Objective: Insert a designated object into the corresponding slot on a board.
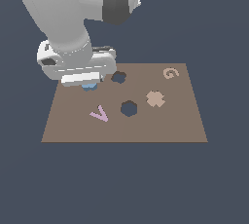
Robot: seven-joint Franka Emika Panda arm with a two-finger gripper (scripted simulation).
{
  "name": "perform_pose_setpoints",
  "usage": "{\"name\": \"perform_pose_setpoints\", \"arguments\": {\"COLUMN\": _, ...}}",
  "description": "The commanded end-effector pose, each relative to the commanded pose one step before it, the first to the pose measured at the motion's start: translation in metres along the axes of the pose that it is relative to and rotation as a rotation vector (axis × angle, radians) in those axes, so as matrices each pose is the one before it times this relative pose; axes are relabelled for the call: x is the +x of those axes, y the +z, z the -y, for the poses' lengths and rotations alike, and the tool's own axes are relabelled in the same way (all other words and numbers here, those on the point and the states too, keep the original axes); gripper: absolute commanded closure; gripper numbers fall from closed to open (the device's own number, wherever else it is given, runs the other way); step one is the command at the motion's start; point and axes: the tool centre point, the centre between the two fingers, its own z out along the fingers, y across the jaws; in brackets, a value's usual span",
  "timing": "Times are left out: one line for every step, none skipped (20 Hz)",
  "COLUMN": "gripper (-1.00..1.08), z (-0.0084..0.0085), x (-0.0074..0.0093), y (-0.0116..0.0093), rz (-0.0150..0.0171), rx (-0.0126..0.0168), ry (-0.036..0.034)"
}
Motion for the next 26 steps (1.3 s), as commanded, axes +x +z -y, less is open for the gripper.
{"name": "perform_pose_setpoints", "arguments": {"gripper": -0.92, "z": -0.0002, "x": -0.00004, "y": -0.00001, "rz": 0.00003, "rx": 0.00001, "ry": 0.00046}}
{"name": "perform_pose_setpoints", "arguments": {"gripper": -0.92, "z": 0.00002, "x": 0.00001, "y": 0.00032, "rz": 0.0, "rx": 0.0, "ry": 0.0}}
{"name": "perform_pose_setpoints", "arguments": {"gripper": -0.92, "z": 0.00005, "x": 0.00002, "y": 0.00096, "rz": 0.0, "rx": 0.0, "ry": 0.0}}
{"name": "perform_pose_setpoints", "arguments": {"gripper": -0.92, "z": 0.00009, "x": 0.00003, "y": 0.0016, "rz": 0.0, "rx": 0.0, "ry": 0.0}}
{"name": "perform_pose_setpoints", "arguments": {"gripper": -0.92, "z": 0.00013, "x": 0.00004, "y": 0.00224, "rz": 0.0, "rx": 0.0, "ry": 0.0}}
{"name": "perform_pose_setpoints", "arguments": {"gripper": -0.92, "z": 0.00017, "x": 0.00004, "y": 0.00288, "rz": 0.0, "rx": 0.0, "ry": 0.0}}
{"name": "perform_pose_setpoints", "arguments": {"gripper": -0.92, "z": 0.0002, "x": 0.00002, "y": 0.00337, "rz": 0.0, "rx": 0.0, "ry": 0.0}}
{"name": "perform_pose_setpoints", "arguments": {"gripper": -0.92, "z": 0.00018, "x": 0.0, "y": 0.00289, "rz": 0.0, "rx": 0.0, "ry": 0.0}}
{"name": "perform_pose_setpoints", "arguments": {"gripper": -0.92, "z": 0.00015, "x": -0.00001, "y": 0.00225, "rz": 0.0, "rx": 0.0, "ry": 0.0}}
{"name": "perform_pose_setpoints", "arguments": {"gripper": -0.92, "z": 0.00011, "x": -0.00001, "y": 0.00161, "rz": 0.0, "rx": 0.0, "ry": 0.0}}
{"name": "perform_pose_setpoints", "arguments": {"gripper": -0.92, "z": 0.00006, "x": -0.00001, "y": 0.00096, "rz": 0.0, "rx": 0.0, "ry": 0.0}}
{"name": "perform_pose_setpoints", "arguments": {"gripper": -0.92, "z": 0.00002, "x": 0.0, "y": 0.00032, "rz": 0.0, "rx": 0.0, "ry": 0.0}}
{"name": "perform_pose_setpoints", "arguments": {"gripper": 1.08, "z": 0.0, "x": 0.0, "y": 0.0, "rz": 0.0, "rx": 0.0, "ry": 0.0}}
{"name": "perform_pose_setpoints", "arguments": {"gripper": 1.08, "z": 0.0, "x": 0.0, "y": 0.0, "rz": 0.0, "rx": 0.0, "ry": 0.0}}
{"name": "perform_pose_setpoints", "arguments": {"gripper": 1.08, "z": 0.0, "x": 0.0, "y": 0.0, "rz": 0.0, "rx": 0.0, "ry": 0.0}}
{"name": "perform_pose_setpoints", "arguments": {"gripper": 1.08, "z": 0.0, "x": 0.0, "y": 0.0, "rz": 0.0, "rx": 0.0, "ry": 0.0}}
{"name": "perform_pose_setpoints", "arguments": {"gripper": 1.08, "z": 0.0, "x": 0.0, "y": 0.0, "rz": 0.0, "rx": 0.0, "ry": 0.0}}
{"name": "perform_pose_setpoints", "arguments": {"gripper": 1.08, "z": 0.0, "x": 0.0, "y": 0.0, "rz": 0.0, "rx": 0.0, "ry": 0.0}}
{"name": "perform_pose_setpoints", "arguments": {"gripper": 1.08, "z": 0.0, "x": 0.0, "y": 0.0, "rz": 0.0, "rx": 0.0, "ry": 0.0}}
{"name": "perform_pose_setpoints", "arguments": {"gripper": 1.08, "z": 0.0, "x": 0.0, "y": 0.0, "rz": 0.0, "rx": 0.0, "ry": 0.0}}
{"name": "perform_pose_setpoints", "arguments": {"gripper": 1.08, "z": 0.0, "x": 0.0, "y": 0.0, "rz": 0.0, "rx": 0.0, "ry": 0.0}}
{"name": "perform_pose_setpoints", "arguments": {"gripper": 1.08, "z": 0.0, "x": 0.0, "y": 0.0, "rz": 0.0, "rx": 0.0, "ry": 0.0}}
{"name": "perform_pose_setpoints", "arguments": {"gripper": 1.08, "z": -0.00051, "x": -0.00009, "y": -0.0005, "rz": -0.00023, "rx": -0.0003, "ry": 0.00058}}
{"name": "perform_pose_setpoints", "arguments": {"gripper": 1.08, "z": -0.00001, "x": 0.0, "y": -0.00004, "rz": 0.0, "rx": 0.0, "ry": 0.0}}
{"name": "perform_pose_setpoints", "arguments": {"gripper": 1.08, "z": -0.00007, "x": 0.00001, "y": -0.00004, "rz": -0.00005, "rx": -0.00004, "ry": -0.00069}}
{"name": "perform_pose_setpoints", "arguments": {"gripper": 1.08, "z": 0.00012, "x": 0.00016, "y": -0.00002, "rz": -0.00001, "rx": -0.00001, "ry": -0.00267}}
